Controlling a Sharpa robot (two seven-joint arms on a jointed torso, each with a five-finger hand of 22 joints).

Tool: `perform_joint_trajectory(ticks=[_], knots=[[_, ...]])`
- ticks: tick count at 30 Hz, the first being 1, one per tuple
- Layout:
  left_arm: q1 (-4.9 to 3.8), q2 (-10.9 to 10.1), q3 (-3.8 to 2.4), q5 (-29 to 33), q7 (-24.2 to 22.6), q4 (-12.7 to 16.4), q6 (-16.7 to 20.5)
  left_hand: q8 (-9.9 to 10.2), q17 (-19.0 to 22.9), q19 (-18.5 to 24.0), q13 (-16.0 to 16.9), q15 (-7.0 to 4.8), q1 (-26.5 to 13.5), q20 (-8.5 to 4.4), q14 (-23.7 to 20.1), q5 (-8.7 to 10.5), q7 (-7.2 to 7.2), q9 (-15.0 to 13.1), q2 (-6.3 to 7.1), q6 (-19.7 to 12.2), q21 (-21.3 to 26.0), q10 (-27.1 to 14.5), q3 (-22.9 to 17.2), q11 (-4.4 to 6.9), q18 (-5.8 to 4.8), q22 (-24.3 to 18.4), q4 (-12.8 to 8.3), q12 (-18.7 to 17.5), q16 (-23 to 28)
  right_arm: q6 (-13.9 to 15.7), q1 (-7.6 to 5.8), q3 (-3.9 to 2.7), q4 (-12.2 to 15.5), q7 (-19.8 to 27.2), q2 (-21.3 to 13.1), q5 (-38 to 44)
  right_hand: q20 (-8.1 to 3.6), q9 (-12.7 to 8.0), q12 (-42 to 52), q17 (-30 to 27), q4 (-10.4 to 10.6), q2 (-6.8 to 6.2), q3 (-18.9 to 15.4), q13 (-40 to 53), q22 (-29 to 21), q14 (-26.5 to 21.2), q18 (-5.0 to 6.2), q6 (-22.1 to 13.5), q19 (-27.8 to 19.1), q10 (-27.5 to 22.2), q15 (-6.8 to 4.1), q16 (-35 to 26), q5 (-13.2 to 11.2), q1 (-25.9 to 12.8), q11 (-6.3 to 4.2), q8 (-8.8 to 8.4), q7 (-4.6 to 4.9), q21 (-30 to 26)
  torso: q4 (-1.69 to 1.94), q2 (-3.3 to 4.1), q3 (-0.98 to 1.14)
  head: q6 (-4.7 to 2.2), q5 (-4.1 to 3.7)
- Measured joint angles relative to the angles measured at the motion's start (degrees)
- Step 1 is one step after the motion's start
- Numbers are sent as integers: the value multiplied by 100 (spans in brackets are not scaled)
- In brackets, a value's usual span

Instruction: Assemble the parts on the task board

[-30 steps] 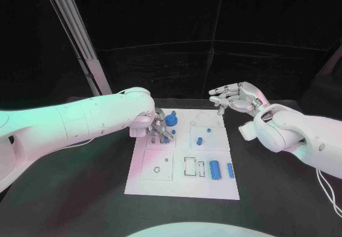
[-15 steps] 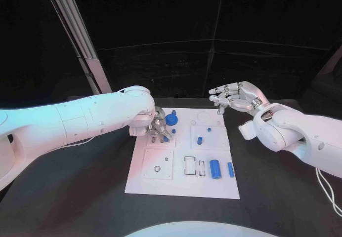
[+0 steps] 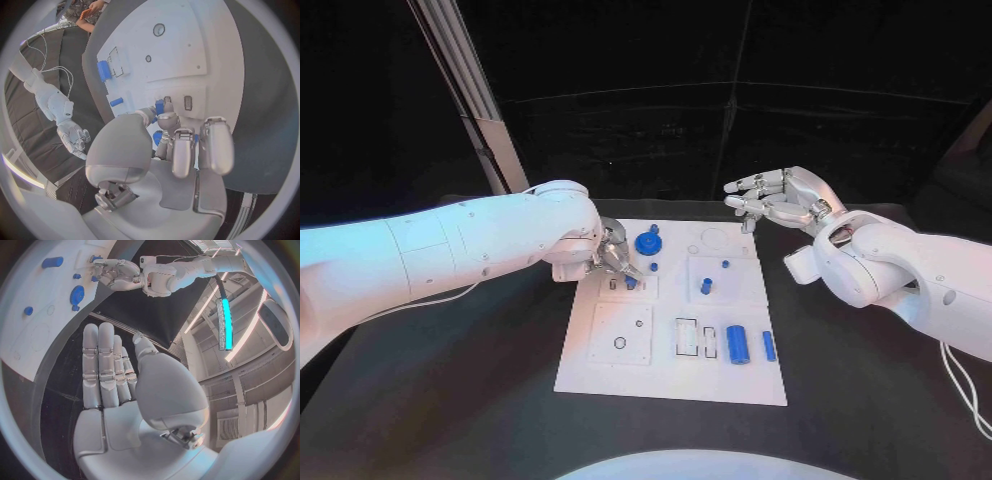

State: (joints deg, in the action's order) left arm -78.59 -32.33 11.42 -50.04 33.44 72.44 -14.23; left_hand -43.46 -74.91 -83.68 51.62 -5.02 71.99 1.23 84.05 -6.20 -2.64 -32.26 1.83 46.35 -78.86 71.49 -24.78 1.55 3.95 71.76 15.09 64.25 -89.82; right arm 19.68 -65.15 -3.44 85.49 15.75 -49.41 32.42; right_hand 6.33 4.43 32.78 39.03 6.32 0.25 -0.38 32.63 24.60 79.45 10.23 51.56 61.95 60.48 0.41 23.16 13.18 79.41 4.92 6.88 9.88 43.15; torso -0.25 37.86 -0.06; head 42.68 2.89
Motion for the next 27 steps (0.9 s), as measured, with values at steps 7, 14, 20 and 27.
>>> perform_joint_trajectory(ticks=[7,14,20,27], knots=[[46,-141,4,-22,-41,145,263,-18,0,0,23,0,-80,0,0,51,-1,-34,48,0,0,9,-132,9,0,13,-54,8,0,-26,0,1,-30,-4,14,0,0,0,0,0,0,0,0,0,0,0,0,0,0,0,0,0,0,0,0,0,0,0,2,-3,5,-4,30],[106,-209,7,-163,-57,252,468,-52,0,0,42,0,-121,0,0,170,-1,-52,78,0,0,43,-208,2,0,14,-79,32,0,-49,1,1,-69,-5,25,-4,0,0,0,1,22,0,-22,-11,-10,0,0,-21,0,0,0,-23,0,0,0,0,21,0,0,-3,2,1,44],[180,-219,7,-378,-76,311,610,-52,0,0,47,0,-189,0,0,179,-11,-54,92,-9,0,43,-318,3,0,26,-189,32,0,-67,1,1,-88,-5,35,-10,0,0,0,1,22,0,-22,-11,-9,0,0,-21,0,1,0,-22,0,0,0,0,21,-22,-8,-3,1,7,54],[211,-235,-3,-561,-120,355,716,-54,0,0,52,0,-217,1,0,183,-13,-72,120,-8,0,42,-381,1,0,36,-252,53,0,-85,1,2,-119,-5,38,-16,22,0,0,1,37,0,-37,-22,-19,0,0,-21,22,-20,0,-43,0,0,21,0,21,-22,-12,1,-1,18,54]])
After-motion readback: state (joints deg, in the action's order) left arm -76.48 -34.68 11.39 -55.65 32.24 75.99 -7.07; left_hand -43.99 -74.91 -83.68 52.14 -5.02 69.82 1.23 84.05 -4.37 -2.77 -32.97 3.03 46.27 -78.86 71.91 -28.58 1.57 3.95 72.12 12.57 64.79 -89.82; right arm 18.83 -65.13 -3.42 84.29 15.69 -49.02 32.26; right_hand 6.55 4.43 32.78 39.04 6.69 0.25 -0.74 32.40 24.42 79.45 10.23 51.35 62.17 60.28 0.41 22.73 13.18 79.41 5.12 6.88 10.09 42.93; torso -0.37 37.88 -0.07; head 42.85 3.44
